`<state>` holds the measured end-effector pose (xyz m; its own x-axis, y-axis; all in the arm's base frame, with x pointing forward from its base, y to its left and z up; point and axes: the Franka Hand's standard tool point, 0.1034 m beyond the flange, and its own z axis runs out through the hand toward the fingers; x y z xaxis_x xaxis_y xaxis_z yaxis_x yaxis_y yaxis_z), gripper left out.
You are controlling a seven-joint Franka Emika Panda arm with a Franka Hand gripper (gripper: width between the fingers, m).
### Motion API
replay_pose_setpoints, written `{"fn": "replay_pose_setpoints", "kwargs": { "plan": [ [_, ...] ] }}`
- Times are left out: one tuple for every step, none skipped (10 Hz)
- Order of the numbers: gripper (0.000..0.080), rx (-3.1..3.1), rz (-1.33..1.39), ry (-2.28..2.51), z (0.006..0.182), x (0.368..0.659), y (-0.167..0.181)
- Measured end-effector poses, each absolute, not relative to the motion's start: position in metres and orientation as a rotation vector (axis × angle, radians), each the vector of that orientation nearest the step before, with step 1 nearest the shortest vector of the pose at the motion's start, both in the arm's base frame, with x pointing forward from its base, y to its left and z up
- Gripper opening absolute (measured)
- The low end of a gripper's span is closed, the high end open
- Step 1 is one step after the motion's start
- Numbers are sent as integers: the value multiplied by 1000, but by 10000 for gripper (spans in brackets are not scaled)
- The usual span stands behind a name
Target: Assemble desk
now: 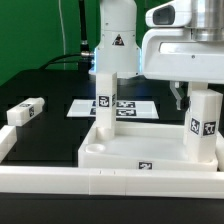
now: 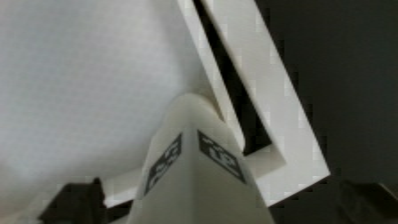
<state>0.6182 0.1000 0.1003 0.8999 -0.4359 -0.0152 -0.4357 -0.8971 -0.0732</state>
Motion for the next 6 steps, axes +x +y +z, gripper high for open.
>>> {"fn": "replay_pose_setpoints", "kwargs": {
  "plan": [
    [649,-3031,-10,492,100,618,99],
    [649,-3057,-15,360,100,618,98],
    [649,-3070,-19,276,100,618,98],
    [649,-3090,-23,170,100,618,97],
    [649,-3109,-30,29,101,619,96],
    [649,-3118,-35,-89,101,620,95]
  ]
}}
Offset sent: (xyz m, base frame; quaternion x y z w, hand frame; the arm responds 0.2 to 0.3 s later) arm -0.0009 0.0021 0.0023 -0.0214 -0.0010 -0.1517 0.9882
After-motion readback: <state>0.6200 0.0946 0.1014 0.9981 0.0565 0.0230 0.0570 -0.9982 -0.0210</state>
